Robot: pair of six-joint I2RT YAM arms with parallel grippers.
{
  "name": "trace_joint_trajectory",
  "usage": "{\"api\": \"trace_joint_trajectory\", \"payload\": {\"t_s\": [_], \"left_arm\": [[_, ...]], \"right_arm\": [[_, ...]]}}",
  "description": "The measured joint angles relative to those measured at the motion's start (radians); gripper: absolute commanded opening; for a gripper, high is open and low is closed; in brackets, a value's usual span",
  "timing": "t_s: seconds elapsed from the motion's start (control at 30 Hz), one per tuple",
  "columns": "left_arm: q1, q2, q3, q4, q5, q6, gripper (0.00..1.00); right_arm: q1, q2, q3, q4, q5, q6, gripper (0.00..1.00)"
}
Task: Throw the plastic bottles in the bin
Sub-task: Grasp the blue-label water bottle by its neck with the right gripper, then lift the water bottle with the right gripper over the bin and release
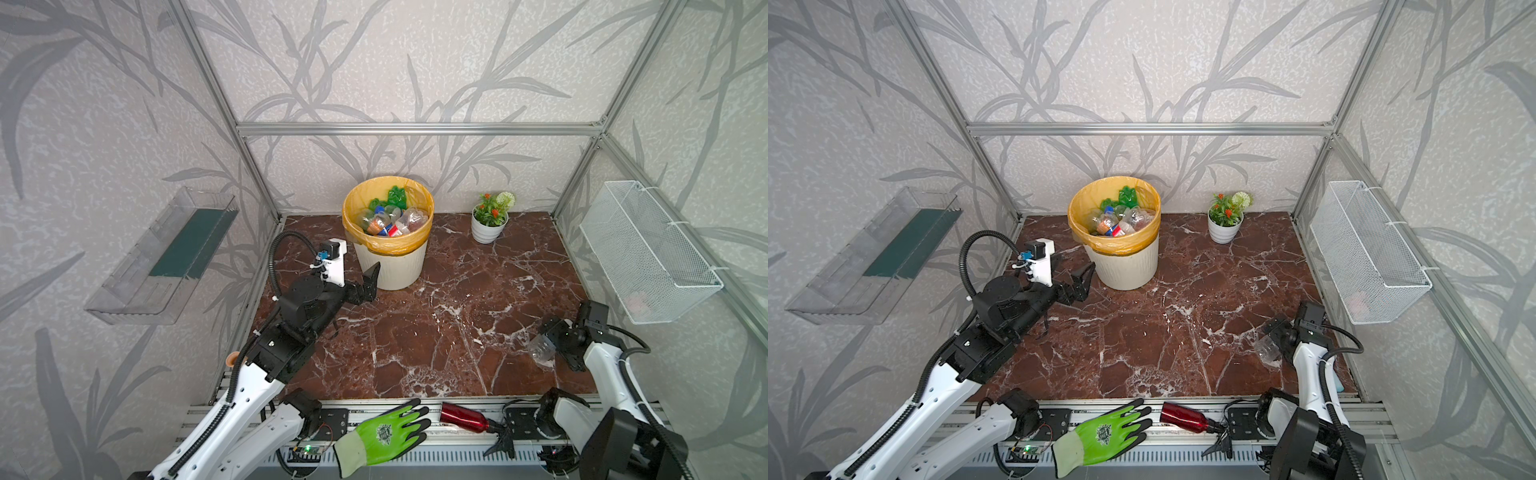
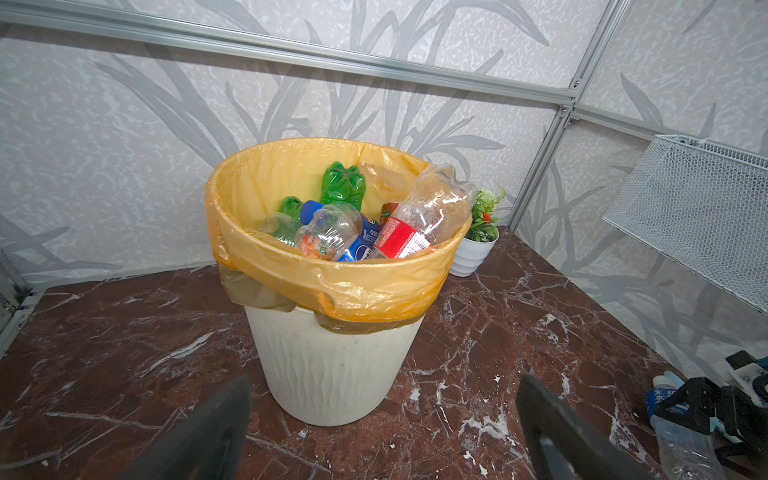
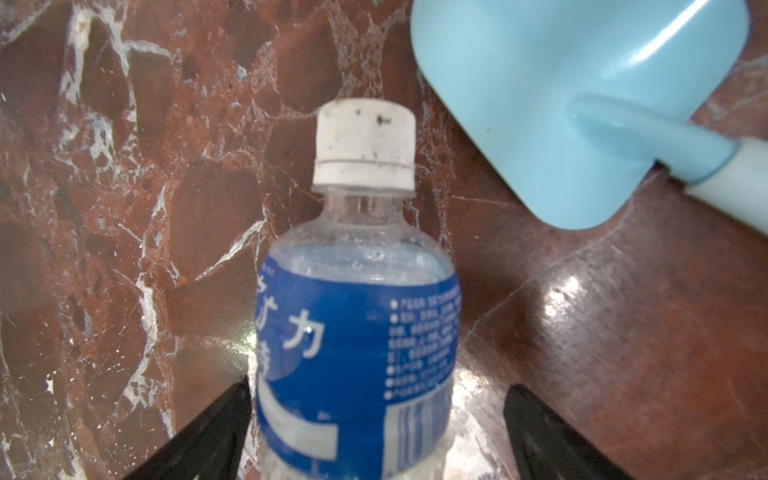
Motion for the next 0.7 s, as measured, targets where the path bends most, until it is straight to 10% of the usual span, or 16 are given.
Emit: {"api": "trace_joint_trajectory", "payload": {"t_s": [0.4, 0.7], "left_arm": [[0.000, -0.004, 0.000, -0.014, -0.006, -0.003, 0.99], [0.000, -0.034, 0.000, -0.066, -0.111, -0.047, 0.99]], "right_arm": [[0.021, 0.311, 0.124, 0.025, 0.006, -0.045, 0.70], [0.238, 0.217, 0.140, 0.068, -0.030, 0.000, 0.56]]}}
